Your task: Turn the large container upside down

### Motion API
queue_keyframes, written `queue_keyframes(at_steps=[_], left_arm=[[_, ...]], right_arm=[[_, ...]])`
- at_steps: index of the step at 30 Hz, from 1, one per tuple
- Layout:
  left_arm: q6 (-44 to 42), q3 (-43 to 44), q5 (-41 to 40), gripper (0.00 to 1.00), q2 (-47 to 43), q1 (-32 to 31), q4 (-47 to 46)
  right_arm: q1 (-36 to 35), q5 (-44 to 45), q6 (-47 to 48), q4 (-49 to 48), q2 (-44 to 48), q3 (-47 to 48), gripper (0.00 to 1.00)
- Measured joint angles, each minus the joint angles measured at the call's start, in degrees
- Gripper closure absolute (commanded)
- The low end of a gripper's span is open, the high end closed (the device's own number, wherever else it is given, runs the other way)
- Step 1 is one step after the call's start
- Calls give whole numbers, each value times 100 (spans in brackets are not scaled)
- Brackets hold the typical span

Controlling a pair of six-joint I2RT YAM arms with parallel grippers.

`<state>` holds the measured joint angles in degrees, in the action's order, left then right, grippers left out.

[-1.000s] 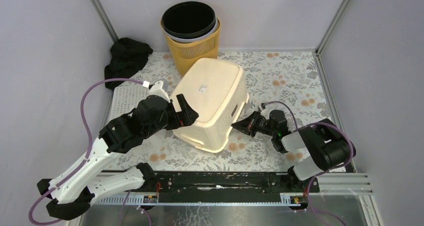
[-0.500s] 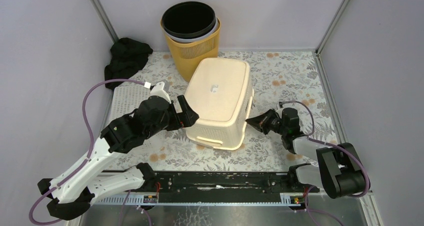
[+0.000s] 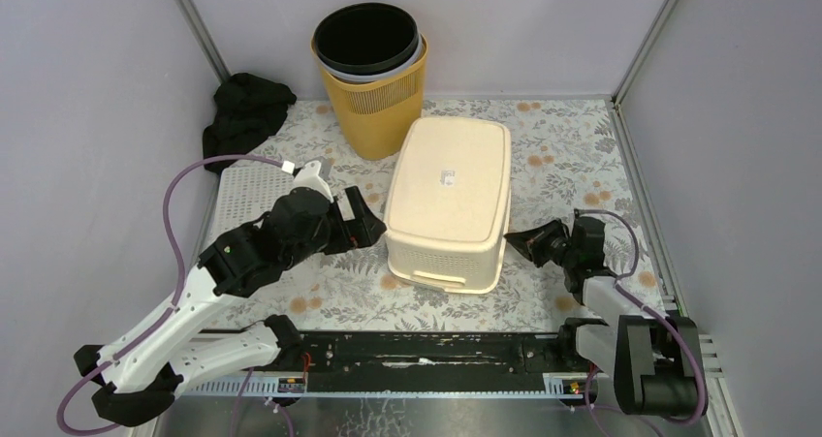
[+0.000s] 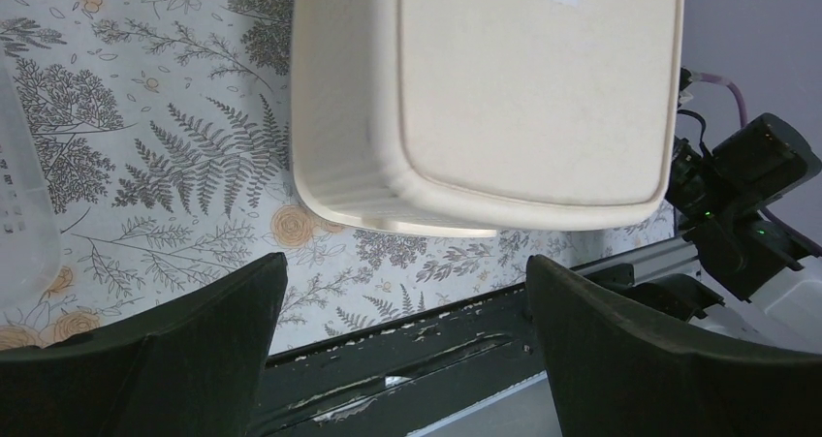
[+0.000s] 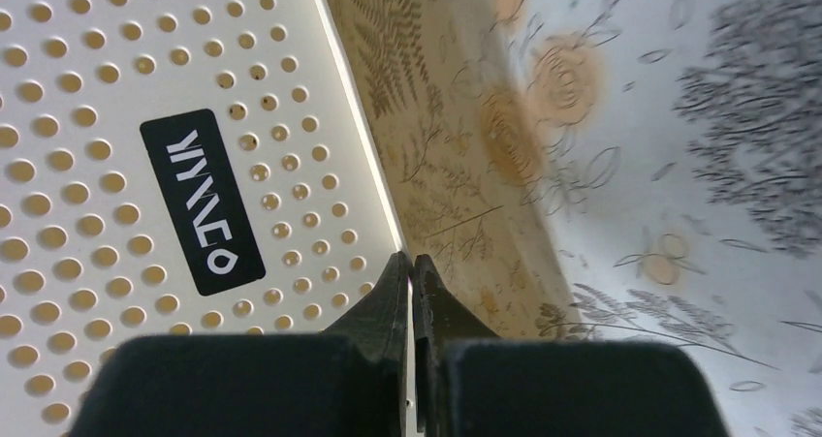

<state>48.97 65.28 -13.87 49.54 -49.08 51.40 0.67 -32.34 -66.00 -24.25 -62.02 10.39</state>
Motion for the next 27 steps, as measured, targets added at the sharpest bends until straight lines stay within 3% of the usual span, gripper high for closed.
queue_keyframes(at_steps=[11,14,16,19,22,27], left_arm=[[-13,-463,109,0,127,0,-358],[-50,-603,160,0,273,0,-505],[-74,-702,227,0,417,0,-654],[-114,-850,354,0,682,0,-905],[-144,-892,496,0,970,0,-1110],[-236,-885,798,0,1432,0,-1602]], right_arm=[[935,-76,490,920,339,-9,100],[1139,-151,632,1132,343,-7,82],[1268,-181,713,1311,343,4,55],[1384,-205,828,1646,363,125,35],[1440,-164,994,2044,538,420,28],[1447,35,1379,2874,933,1126,26]])
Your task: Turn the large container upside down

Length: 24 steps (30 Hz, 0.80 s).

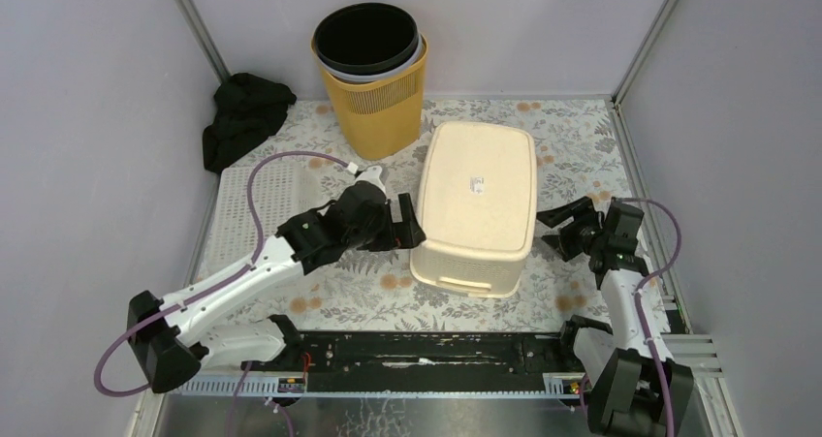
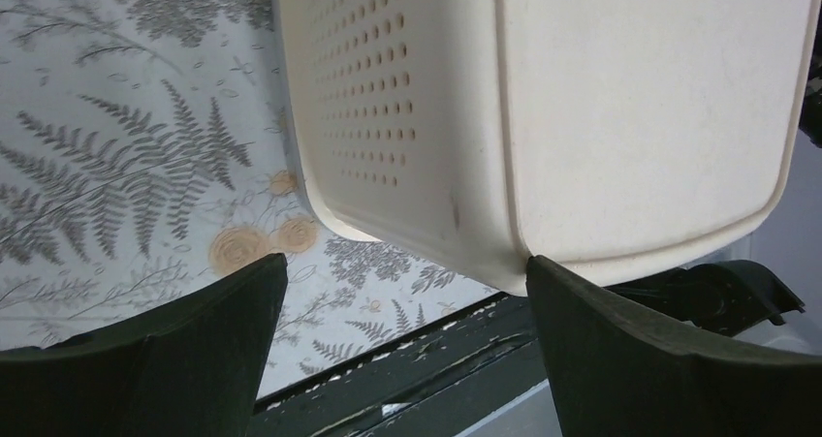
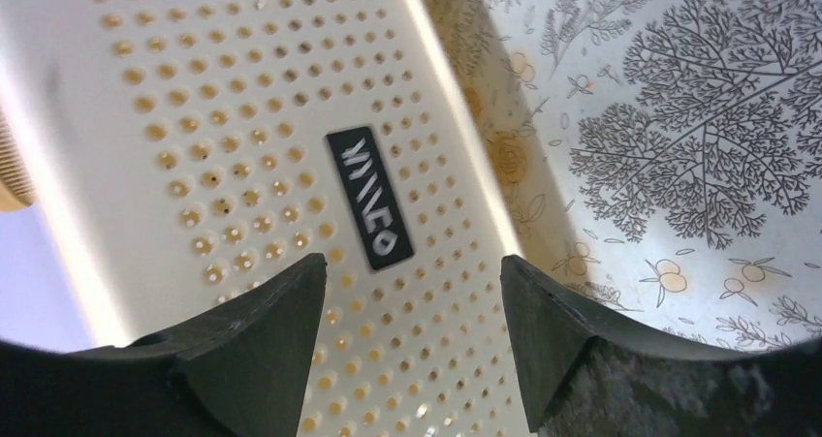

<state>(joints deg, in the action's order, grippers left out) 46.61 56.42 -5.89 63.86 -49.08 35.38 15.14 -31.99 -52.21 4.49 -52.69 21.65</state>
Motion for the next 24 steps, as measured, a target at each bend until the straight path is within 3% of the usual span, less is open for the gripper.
queue_keyframes(at_steps=[11,15,24], left_arm=[[-162,422,684,0,1226,0,-1178],[-223,673,855,0,1700,-2,-1534],[-605,1526,968,0,2800,-4,-2090]], right_arm=[[70,741,669,1843,999,1523,26],[66,739,892,2096,1014,2109,26],[68,686,999,2417,1023,2157,26]])
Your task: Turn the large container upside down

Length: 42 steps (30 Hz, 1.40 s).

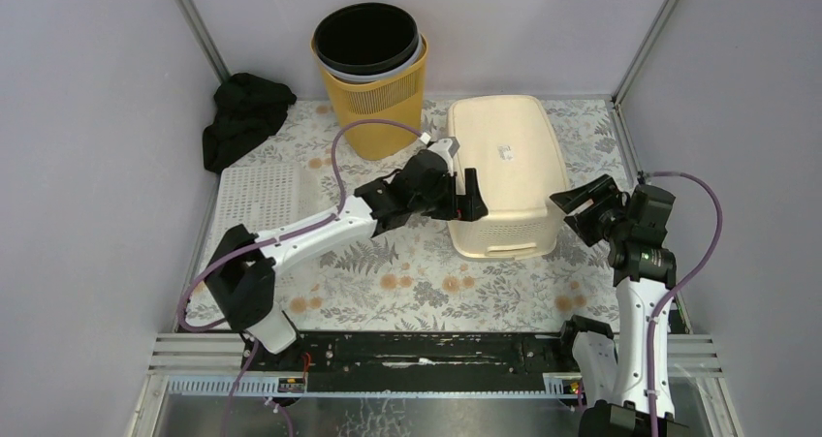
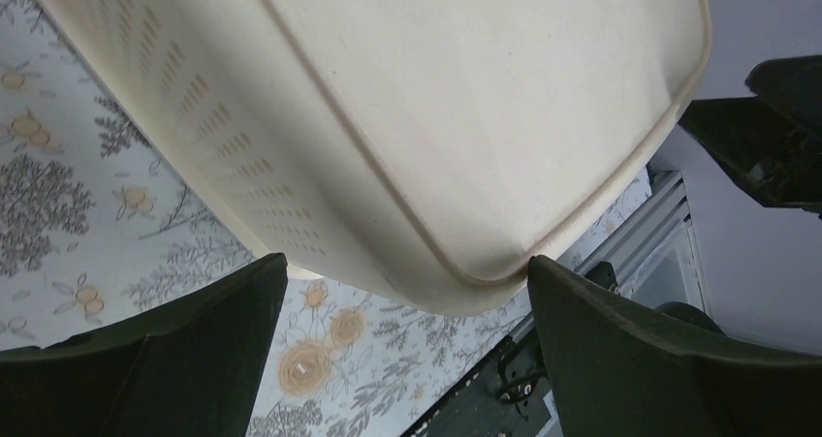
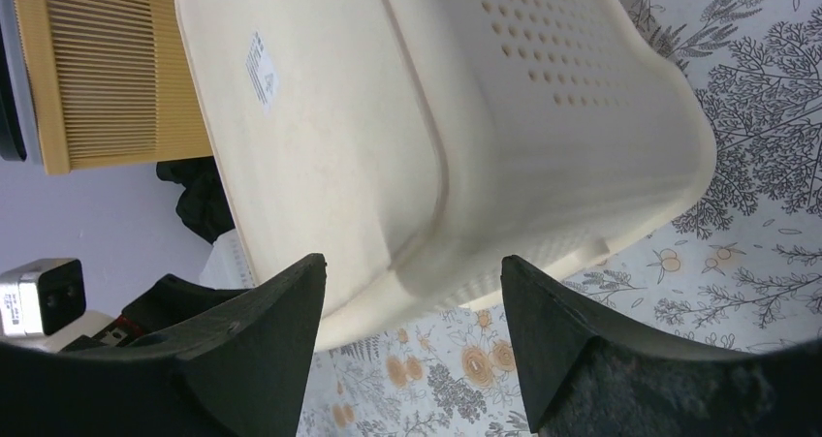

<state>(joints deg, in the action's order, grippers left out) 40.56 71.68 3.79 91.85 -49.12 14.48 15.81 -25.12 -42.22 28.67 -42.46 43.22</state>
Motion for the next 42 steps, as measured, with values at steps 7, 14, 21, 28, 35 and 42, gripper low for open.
queue_keyframes(at_steps=[7,14,21,28,35,42], left_arm=[[-260,116,37,0,195,-2,-308],[-610,149,-186,0,-407,0,328],[-570,-33,-278,0,-2002,0,643],[-334,-901,-461,0,-3407,0,1217],[-131,-1307,-782,0,-4072,0,1895],[-59,-1311,-1021,0,-4212,0,2090]], right_arm=[[-2,-107,44,109,-46,7,23],[-2,-179,98,85,-120,7,18],[-2,-138,197,81,-151,487,16],[-85,-518,225,-483,-708,1296,15],[-1655,-396,393,-546,-2216,2492,16],[-3624,321,918,-168,-3101,3698,17]])
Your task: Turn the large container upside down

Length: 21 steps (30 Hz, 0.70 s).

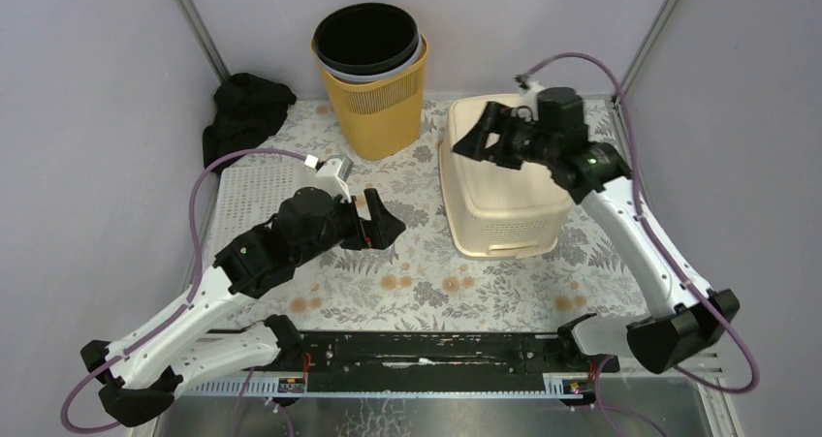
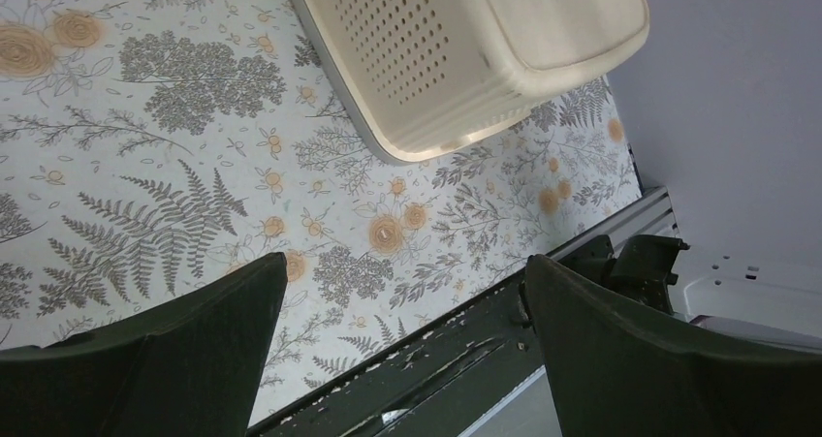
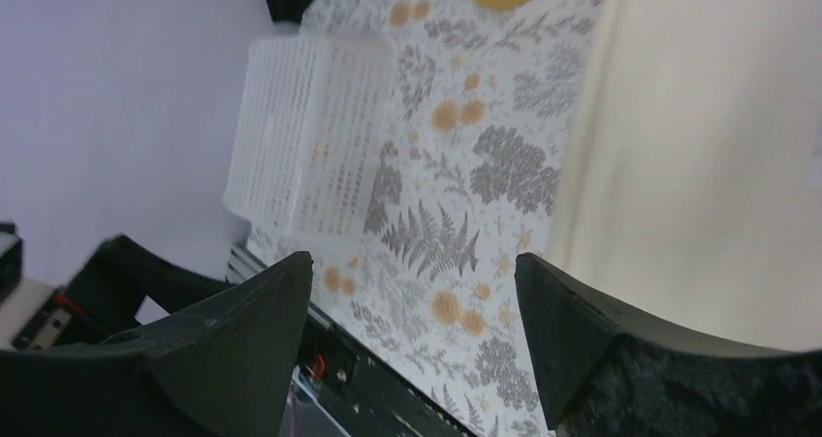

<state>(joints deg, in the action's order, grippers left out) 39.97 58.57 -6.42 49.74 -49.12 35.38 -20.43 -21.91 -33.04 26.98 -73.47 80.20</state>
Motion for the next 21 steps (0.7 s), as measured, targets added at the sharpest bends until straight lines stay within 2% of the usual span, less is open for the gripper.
queue_keyframes(at_steps=[5,7,12,17,21], left_arm=[[22,0,-170,0,-131,0,177],[22,0,-205,0,-149,0,210],[22,0,-262,0,-149,0,225],[22,0,-267,0,-146,0,269],[26,2,-267,0,-122,0,291]], right_arm=[[-1545,1156,629,671,-697,538,17],[-1919,1508,769,920,-892,520,17],[-2245,2323,999,1329,-1082,328,17],[-2599,2863,1200,1268,-1399,319,18],[-2736,3274,1290,1143,-2002,431,17]])
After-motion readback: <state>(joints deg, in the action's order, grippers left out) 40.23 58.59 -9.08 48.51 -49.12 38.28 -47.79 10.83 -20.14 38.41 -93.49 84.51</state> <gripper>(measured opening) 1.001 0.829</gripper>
